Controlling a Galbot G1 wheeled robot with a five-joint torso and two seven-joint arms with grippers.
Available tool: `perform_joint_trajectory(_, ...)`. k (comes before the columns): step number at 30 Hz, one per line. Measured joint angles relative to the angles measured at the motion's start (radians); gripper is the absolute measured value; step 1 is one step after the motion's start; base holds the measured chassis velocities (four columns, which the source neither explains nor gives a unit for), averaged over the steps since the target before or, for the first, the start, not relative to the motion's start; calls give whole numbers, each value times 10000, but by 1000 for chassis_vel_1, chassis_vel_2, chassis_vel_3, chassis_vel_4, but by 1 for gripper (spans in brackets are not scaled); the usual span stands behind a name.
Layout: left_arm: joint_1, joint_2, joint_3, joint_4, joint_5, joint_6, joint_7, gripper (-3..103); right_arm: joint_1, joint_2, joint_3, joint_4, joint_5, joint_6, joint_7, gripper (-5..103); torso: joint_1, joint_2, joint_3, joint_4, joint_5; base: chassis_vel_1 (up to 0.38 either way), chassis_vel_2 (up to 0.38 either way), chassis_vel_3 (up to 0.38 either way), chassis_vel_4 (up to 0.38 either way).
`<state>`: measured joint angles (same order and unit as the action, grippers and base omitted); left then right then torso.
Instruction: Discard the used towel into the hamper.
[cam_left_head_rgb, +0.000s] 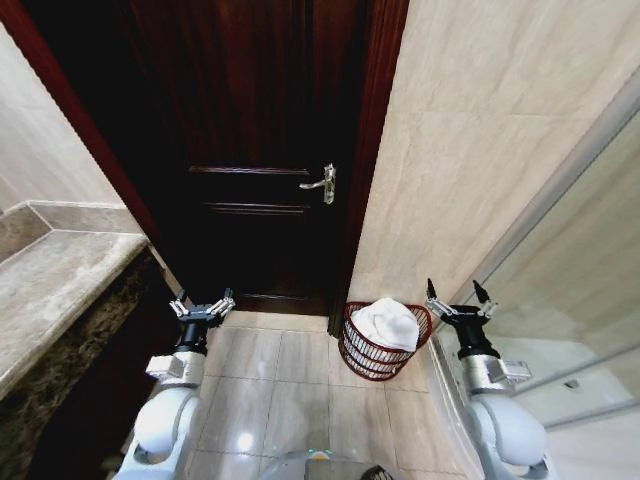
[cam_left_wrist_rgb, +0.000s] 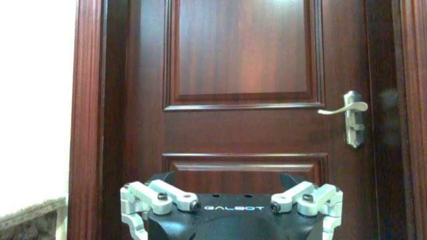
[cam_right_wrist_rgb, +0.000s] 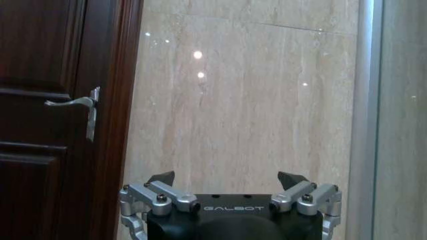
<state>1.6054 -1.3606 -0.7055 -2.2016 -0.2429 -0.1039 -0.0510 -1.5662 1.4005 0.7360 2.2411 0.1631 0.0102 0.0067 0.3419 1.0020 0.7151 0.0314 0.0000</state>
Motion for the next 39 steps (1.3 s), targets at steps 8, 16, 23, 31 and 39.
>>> perform_joint_trajectory(8,14,-36,1,-30,75,-3,18,100,-33,46,-28,48,18,-4,-41,100,175,386,210,0,0,0,0,0,0)
perform_joint_trajectory(16,42,-100,41,-48,228,-40,16,100,-47,61,-52,134,16,-27,-47,100,367,804,434,0,0,0,0,0,0)
perform_joint_trajectory(23,31,-142,80,-70,237,-40,16,100,-155,59,-18,242,16,-27,-47,100,526,1166,637,0,0,0,0,0,0)
perform_joint_trajectory(31,23,-177,137,-78,249,-47,16,100,-187,42,-3,360,18,-69,-48,100,715,1579,863,0,0,0,0,0,0)
perform_joint_trajectory(39,16,-121,61,33,187,-139,15,100,-136,81,-115,431,-130,-237,-50,100,952,2109,1156,0,0,0,0,0,0)
